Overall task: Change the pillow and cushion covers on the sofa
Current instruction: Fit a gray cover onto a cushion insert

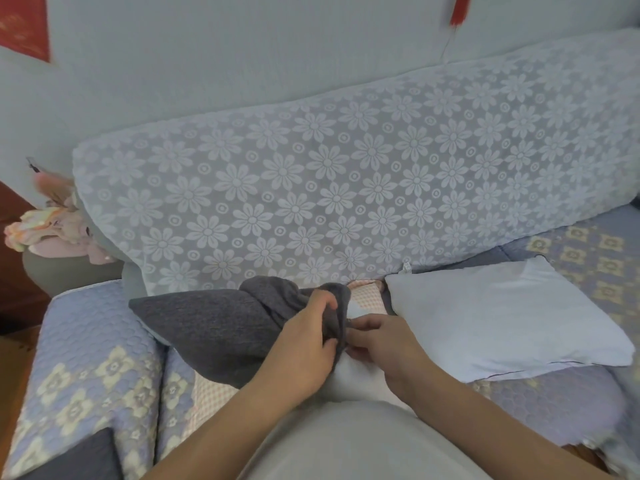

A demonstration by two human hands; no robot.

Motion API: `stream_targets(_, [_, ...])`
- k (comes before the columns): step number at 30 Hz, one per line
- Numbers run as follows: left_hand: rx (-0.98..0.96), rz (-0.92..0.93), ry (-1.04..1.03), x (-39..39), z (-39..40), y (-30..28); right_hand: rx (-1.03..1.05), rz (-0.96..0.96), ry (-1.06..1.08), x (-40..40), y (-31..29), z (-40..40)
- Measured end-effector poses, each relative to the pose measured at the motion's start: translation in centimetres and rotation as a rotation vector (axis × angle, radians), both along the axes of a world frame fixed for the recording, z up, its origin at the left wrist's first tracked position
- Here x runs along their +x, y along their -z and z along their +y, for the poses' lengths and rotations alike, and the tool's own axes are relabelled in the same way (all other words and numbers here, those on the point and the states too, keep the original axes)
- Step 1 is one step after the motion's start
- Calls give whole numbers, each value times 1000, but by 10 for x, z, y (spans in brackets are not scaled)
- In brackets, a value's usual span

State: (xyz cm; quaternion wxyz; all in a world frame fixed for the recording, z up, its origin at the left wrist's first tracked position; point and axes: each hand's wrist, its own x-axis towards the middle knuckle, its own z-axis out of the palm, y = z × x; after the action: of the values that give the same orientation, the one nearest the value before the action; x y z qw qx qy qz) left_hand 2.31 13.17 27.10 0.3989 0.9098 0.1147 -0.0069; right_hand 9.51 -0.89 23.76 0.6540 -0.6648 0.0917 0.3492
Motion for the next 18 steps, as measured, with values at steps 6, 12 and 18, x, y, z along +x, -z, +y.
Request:
stream_targets(6, [17,137,324,1,18,0,-9,107,-51,1,7,-10])
stream_targets(12, [266,100,616,40,44,-3,67,195,-60,0,10,-12])
stream_targets(18, [-16,13,329,39,17,47,121,254,8,2,15,-24])
